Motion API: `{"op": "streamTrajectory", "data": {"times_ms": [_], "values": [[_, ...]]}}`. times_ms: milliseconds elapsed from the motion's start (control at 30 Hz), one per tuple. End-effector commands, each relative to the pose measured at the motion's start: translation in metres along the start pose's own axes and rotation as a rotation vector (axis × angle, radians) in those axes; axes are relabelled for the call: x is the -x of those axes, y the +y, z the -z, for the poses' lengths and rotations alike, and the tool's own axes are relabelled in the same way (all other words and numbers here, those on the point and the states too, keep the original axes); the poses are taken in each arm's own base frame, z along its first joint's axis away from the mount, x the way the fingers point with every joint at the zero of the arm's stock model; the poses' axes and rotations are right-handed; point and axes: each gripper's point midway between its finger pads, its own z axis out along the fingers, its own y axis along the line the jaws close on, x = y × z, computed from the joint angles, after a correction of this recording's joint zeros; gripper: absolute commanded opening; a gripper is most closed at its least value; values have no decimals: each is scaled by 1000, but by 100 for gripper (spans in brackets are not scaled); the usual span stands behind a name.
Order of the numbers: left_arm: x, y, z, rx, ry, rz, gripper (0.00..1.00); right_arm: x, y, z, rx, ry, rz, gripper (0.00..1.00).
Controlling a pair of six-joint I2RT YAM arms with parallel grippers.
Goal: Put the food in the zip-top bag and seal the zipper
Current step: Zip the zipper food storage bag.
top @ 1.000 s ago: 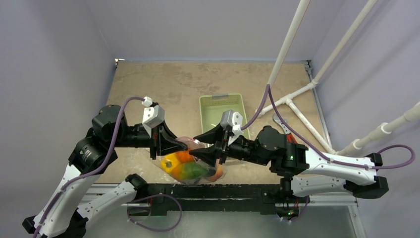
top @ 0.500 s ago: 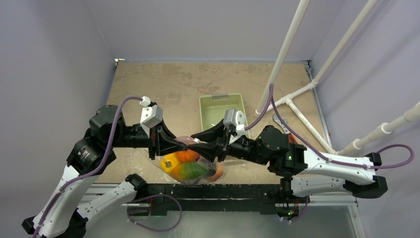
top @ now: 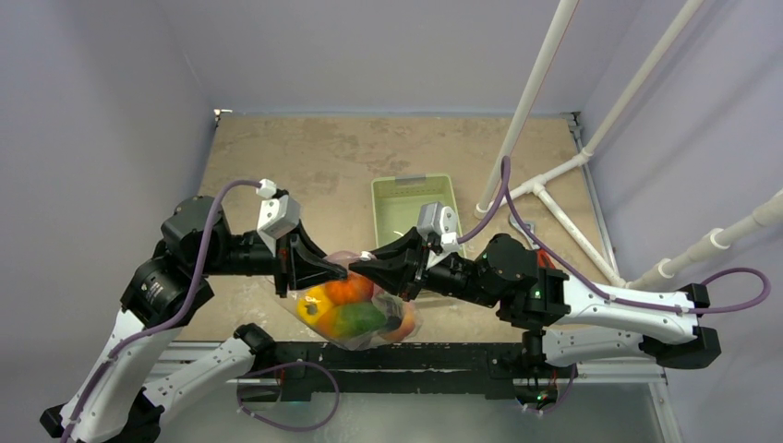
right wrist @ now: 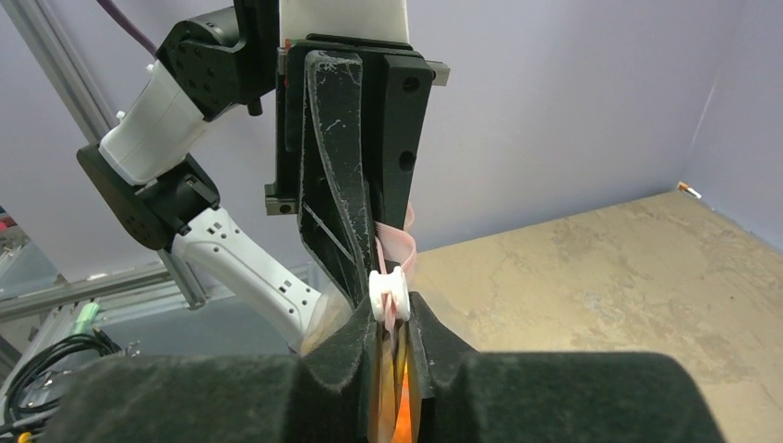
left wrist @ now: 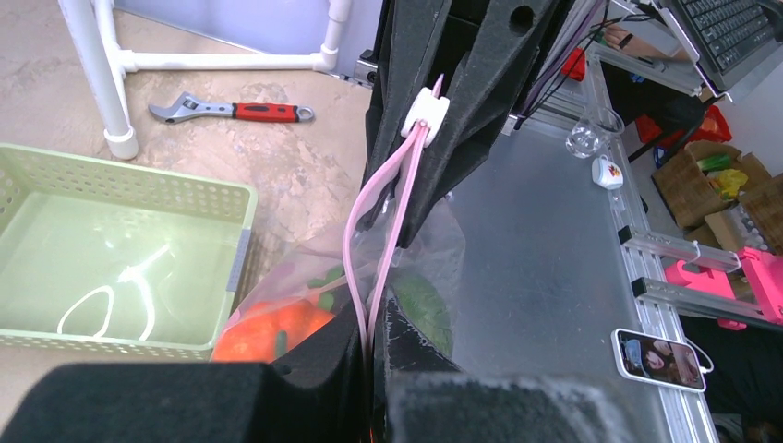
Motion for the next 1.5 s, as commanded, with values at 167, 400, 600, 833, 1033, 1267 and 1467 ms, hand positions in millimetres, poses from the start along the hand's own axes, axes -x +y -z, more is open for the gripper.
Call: {"op": "streamTrajectory", "data": {"times_ms": [167, 400, 600, 833, 1033, 1267, 1467], "values": [[30, -16, 8, -23, -93, -79, 0, 16, 0, -4, 1, -63, 28, 0], [27, -13, 5, -21, -78, -58, 0, 21, 3, -4, 22, -82, 54, 0], [32, -12, 7, -5, -85, -72, 20, 22, 6, -5, 42, -73, 72, 0], [51, -23, 10, -42, -113, -152, 47, 22, 9, -5, 58, -56, 91, 0], [70, -29, 5, -103, -164, -188, 63, 19, 14, -7, 90, -46, 90, 0], [57, -24, -6, -157, -133, -191, 59, 19, 15, -5, 95, -39, 80, 0], [48, -23, -8, -182, -111, -183, 48, 20, 15, -5, 92, -40, 75, 0]]}}
